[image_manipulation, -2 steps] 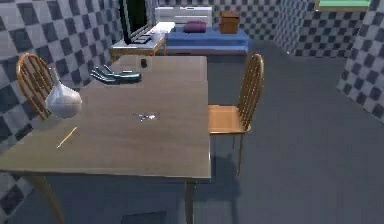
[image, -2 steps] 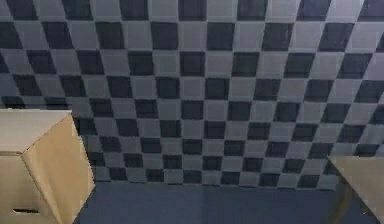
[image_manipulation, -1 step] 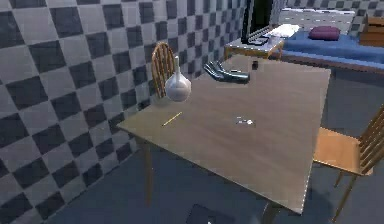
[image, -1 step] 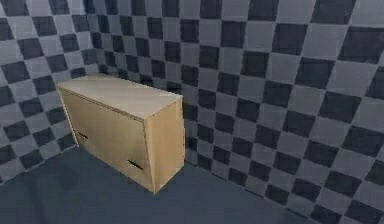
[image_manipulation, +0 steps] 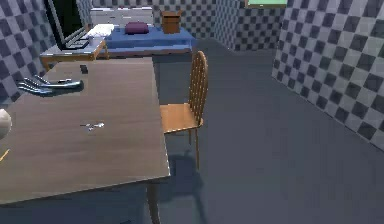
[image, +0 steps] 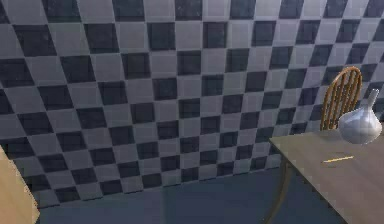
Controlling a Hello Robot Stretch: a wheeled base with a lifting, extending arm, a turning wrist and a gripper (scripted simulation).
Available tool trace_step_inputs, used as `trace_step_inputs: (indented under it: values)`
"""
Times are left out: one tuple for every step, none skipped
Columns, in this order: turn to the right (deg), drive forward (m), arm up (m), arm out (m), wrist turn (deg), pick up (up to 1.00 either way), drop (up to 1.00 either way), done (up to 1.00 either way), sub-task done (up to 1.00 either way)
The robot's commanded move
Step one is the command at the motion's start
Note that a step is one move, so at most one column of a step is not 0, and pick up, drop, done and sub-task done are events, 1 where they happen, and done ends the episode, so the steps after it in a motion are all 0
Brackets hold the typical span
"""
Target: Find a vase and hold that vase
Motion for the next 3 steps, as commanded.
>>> trace_step_inputs:
  values:
    - [12.0, 0.0, 0.0, 0.0, 0.0, 0.0, 0.0, 0.0, 0.0]
    - [0.0, 0.75, 0.0, 0.0, 0.0, 0.0, 0.0, 0.0, 0.0]
    - [-27.0, 0.0, 0.0, 0.0, 0.0, 0.0, 0.0, 0.0, 0.0]
